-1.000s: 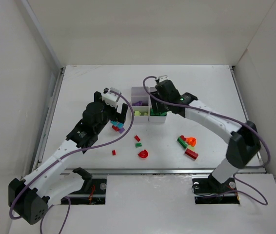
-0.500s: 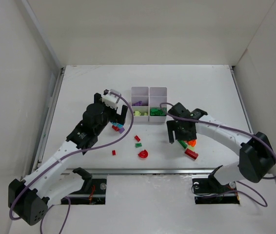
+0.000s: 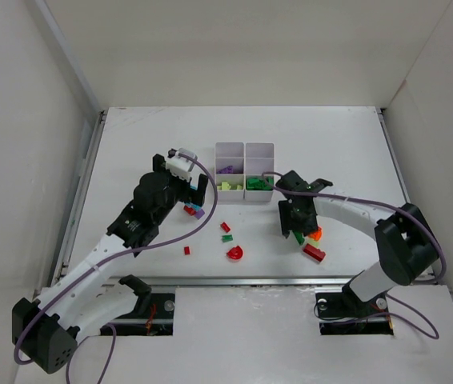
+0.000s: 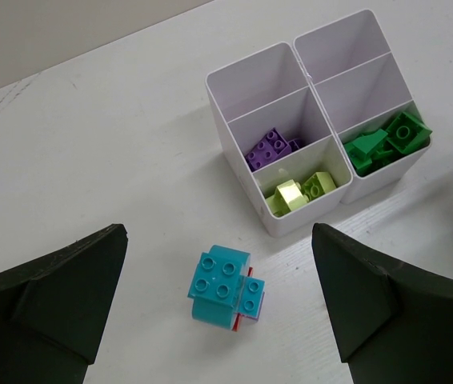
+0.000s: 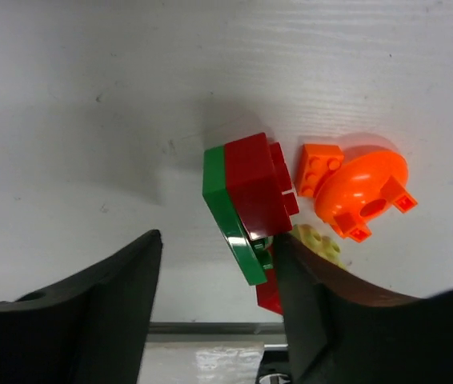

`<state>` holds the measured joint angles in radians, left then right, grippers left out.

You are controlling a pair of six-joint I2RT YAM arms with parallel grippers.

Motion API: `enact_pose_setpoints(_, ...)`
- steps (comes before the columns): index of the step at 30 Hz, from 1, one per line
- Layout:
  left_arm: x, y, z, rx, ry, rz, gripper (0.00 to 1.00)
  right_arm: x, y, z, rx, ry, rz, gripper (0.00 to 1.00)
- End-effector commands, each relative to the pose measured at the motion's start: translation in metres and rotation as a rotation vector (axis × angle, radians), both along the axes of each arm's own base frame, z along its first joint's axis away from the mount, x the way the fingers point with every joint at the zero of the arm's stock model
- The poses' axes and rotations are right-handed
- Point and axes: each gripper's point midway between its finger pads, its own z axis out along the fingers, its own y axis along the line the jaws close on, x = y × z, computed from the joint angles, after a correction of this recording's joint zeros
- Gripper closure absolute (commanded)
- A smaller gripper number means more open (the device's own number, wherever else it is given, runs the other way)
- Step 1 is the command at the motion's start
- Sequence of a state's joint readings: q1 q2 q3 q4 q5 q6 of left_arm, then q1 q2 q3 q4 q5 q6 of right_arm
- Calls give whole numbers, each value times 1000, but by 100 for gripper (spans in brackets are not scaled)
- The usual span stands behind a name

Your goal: Sort the legos into containers by color

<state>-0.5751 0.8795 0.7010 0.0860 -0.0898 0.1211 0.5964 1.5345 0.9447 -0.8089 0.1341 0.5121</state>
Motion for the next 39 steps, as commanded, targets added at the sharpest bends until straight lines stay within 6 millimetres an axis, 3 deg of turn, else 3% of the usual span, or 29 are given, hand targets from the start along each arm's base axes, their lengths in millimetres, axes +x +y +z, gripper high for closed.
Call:
enact_pose_setpoints(1, 1, -1, 17, -49, -51, 5, 0, 10, 5, -4, 15, -44, 18, 40)
enact_pose_setpoints(4, 1, -1, 17, -49, -51, 5, 0, 14, 3, -7, -2, -55, 14, 51)
enact_pose_setpoints(7, 1, -1, 17, -49, -51, 5, 0, 15, 3, -10, -6, -54, 24, 69)
enact_pose_setpoints(8, 1, -1, 17, -49, -51, 5, 0, 18, 5, -9, 0, -63, 24, 80)
enact_pose_setpoints(11, 1, -1, 17, -49, -51, 5, 0, 17, 6, -10, 5, -56, 46, 100)
enact_pose_setpoints(15, -2, -8, 22, -34, -67, -54, 4, 21, 35, 21, 91, -137, 189, 100)
enact_pose_setpoints(17, -7, -18, 22, -19, -75, -127, 9, 25, 47, 50, 131, -241, 300, 100)
enact_pose_setpoints(18, -10, -22, 22, -14, -78, -158, 9, 21, 62, 66, 174, -286, 372, 100)
enact_pose_setpoints(19, -12, -26, 27, -14, -91, -192, 10, 23, 74, 96, 248, -395, 423, 100)
enact_pose_setpoints(22, -29, -51, 36, -18, -108, -364, 10, 23, 90, 142, 358, -567, 537, 100)
enact_pose_setpoints(24, -45, -67, 52, -42, -137, -498, 8, 22, 90, 172, 394, -664, 576, 100)
enact_pose_setpoints(29, -64, -90, 77, -98, -139, -669, 0, 22, 94, 203, 397, -783, 695, 100)
enact_pose_setpoints(30, -70, -95, 92, -108, -149, -720, 0, 23, 95, 213, 381, -829, 731, 100)
enact_pose_setpoints(32, -70, -103, 99, -125, -116, -754, 0, 27, 90, 224, 329, -897, 736, 100)
enact_pose_setpoints(33, -70, -106, 117, -154, -119, -761, 0, 31, 89, 238, 316, -960, 726, 100)
enact_pose_setpoints(36, -68, -117, 118, -166, -20, -798, 0, 42, 80, 261, 209, -1114, 728, 100)
enact_pose_setpoints(37, -69, -119, 137, -191, -18, -807, 0, 45, 72, 272, 158, -1176, 738, 100)
enact_pose_setpoints(39, -69, -127, 131, -203, 77, -838, 0, 47, 69, 281, 113, -1247, 753, 100)
